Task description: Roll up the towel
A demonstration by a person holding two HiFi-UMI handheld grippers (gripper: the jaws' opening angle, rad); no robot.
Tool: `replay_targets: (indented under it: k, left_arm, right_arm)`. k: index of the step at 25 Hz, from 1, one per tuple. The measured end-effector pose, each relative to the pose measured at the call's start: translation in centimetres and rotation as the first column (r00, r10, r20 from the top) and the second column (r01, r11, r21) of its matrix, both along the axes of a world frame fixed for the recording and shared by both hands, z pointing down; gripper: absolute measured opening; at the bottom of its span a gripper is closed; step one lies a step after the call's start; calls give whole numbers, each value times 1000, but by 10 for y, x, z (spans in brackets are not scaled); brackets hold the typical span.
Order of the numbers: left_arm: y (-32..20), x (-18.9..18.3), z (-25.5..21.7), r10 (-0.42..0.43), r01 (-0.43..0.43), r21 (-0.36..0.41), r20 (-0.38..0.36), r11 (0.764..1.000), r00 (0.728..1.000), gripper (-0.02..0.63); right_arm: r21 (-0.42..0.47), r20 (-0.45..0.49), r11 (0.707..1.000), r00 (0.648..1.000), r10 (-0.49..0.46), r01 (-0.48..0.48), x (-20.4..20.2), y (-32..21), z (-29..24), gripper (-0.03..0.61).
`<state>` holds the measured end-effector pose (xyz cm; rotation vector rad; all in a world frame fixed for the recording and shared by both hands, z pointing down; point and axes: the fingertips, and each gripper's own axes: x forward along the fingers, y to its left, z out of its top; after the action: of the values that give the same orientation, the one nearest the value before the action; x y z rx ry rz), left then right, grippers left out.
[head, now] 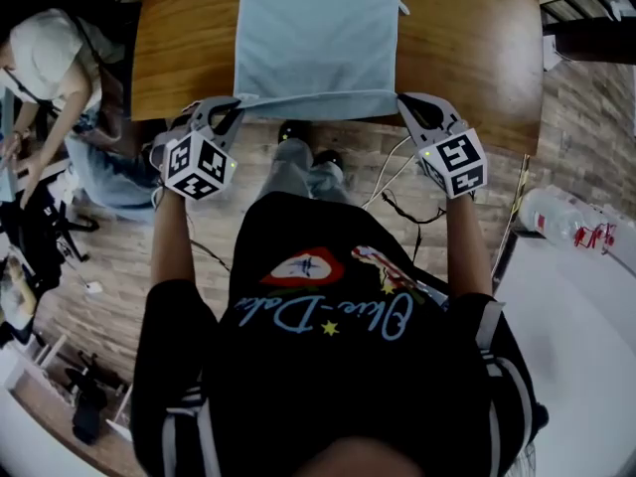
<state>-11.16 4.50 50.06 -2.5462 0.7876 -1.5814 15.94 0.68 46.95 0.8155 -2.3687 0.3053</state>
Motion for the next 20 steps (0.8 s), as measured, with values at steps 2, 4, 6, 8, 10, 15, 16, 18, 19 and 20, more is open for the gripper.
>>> replay_targets:
  k: [2, 4, 6, 8, 10, 15, 16, 18, 19, 20]
  left_arm:
    - [-9, -2, 1, -8, 8, -7, -2, 1000, 1000, 26]
    - [-16, -4, 4, -17, 17, -10, 6, 1000, 1000, 26]
    - [-21, -5, 9, -28, 29, -10, 17, 1000, 999, 32]
    - [-25, -7, 12, -43, 43, -4, 29, 999, 999, 104]
    - [-28, -8, 15, -51, 51, 9, 34, 999, 998, 141]
    - [-34, -14, 6, -98, 99, 49, -24, 994, 995, 213]
    - [-34, -16, -1, -113, 116, 58, -50, 992, 992, 215]
    - [-32, -20, -15, -129, 136, 82, -91, 987, 987, 216]
    - [-30, -21, -21, -128, 138, 97, -101, 986, 987, 216]
    - [-26, -22, -26, -124, 135, 113, -101, 984, 987, 216]
  right_arm:
    - [-1, -18, 1000, 1000, 14, -14, -1, -5, 3, 2]
    - [-13, -28, 999, 999, 34, -35, 0, -7, 7, 2]
    - [-20, -48, 999, 998, 41, -42, -1, -9, 12, 2]
    - [-22, -77, 999, 997, 31, -33, -2, -10, 17, 3]
    - [-27, -95, 999, 995, 28, -31, -2, -10, 22, 3]
    - [4, -83, 997, 993, 78, -78, 5, -13, 13, 56]
    - [26, -79, 996, 993, 83, -81, 7, -14, 6, 63]
    - [68, -69, 995, 995, 71, -66, 7, -11, -9, 64]
    - [86, -66, 995, 996, 52, -46, 5, -8, -16, 66]
    - [104, -69, 994, 997, 26, -18, 2, -2, -22, 66]
